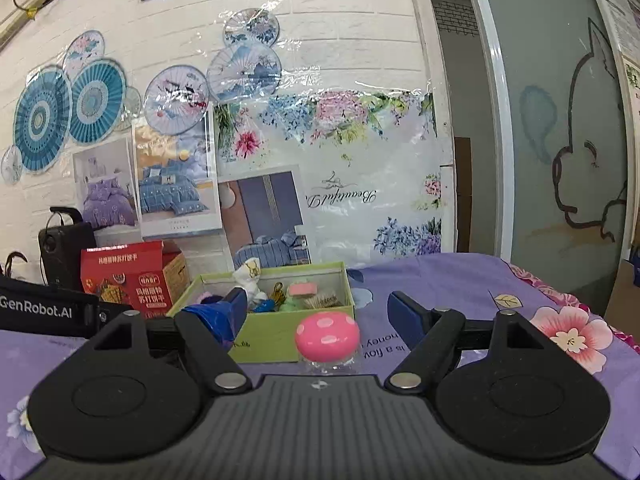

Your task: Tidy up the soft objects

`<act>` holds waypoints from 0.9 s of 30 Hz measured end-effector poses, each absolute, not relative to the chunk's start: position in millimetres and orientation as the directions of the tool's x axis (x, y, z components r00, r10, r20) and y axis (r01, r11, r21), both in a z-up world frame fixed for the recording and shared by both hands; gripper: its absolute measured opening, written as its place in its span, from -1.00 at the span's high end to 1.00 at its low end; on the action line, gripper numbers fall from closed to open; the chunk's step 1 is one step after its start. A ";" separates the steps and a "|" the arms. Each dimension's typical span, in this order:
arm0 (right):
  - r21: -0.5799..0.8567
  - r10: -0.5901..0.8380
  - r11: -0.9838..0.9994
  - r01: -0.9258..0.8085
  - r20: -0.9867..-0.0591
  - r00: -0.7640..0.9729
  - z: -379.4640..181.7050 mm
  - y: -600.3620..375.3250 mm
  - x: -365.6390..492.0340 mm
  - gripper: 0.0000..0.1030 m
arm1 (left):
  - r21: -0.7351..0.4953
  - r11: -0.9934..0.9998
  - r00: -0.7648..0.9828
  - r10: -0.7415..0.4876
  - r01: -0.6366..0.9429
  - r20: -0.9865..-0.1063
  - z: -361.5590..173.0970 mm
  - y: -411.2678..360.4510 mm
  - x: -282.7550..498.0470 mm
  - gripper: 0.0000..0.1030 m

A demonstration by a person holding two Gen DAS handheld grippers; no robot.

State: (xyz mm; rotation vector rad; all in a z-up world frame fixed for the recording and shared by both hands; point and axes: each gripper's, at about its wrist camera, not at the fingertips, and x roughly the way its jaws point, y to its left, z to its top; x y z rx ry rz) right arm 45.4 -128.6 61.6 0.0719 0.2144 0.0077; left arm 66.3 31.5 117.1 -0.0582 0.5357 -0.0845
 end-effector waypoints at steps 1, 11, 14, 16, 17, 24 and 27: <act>0.054 0.010 0.999 0.002 -0.223 0.975 57.0 -126.5 45.8 -0.23 | -0.075 0.996 0.855 -0.083 0.052 -0.512 111.5 31.2 65.2 -0.32; 0.104 0.057 0.994 -0.021 -0.359 0.931 13.1 -124.3 47.9 -0.23 | -0.071 0.997 0.799 -0.020 -0.029 -0.601 53.7 41.6 67.6 -0.32; 0.135 0.070 0.991 -0.021 -0.372 0.926 7.4 -127.2 46.3 -0.23 | -0.062 0.996 0.783 0.007 -0.058 -0.622 41.4 48.1 70.0 -0.32; 0.130 0.061 0.991 -0.012 -0.379 0.923 3.8 -128.3 44.6 -0.23 | -0.056 0.995 0.770 0.025 -0.079 -0.638 34.3 51.7 71.9 -0.32; 0.119 0.053 0.993 -0.008 -0.383 0.922 1.9 -127.8 44.6 -0.23 | -0.049 0.995 0.764 0.033 -0.084 -0.644 31.4 52.3 72.6 -0.32; 0.114 0.080 0.993 -0.037 -0.406 0.910 -3.8 -124.6 47.9 -0.23 | -0.012 0.996 0.769 0.059 -0.087 -0.637 31.8 48.9 71.9 -0.32; 0.111 0.086 0.993 -0.044 -0.407 0.909 -3.8 -124.0 47.8 -0.23 | 0.005 0.997 0.776 0.062 -0.076 -0.628 33.7 42.9 70.1 -0.32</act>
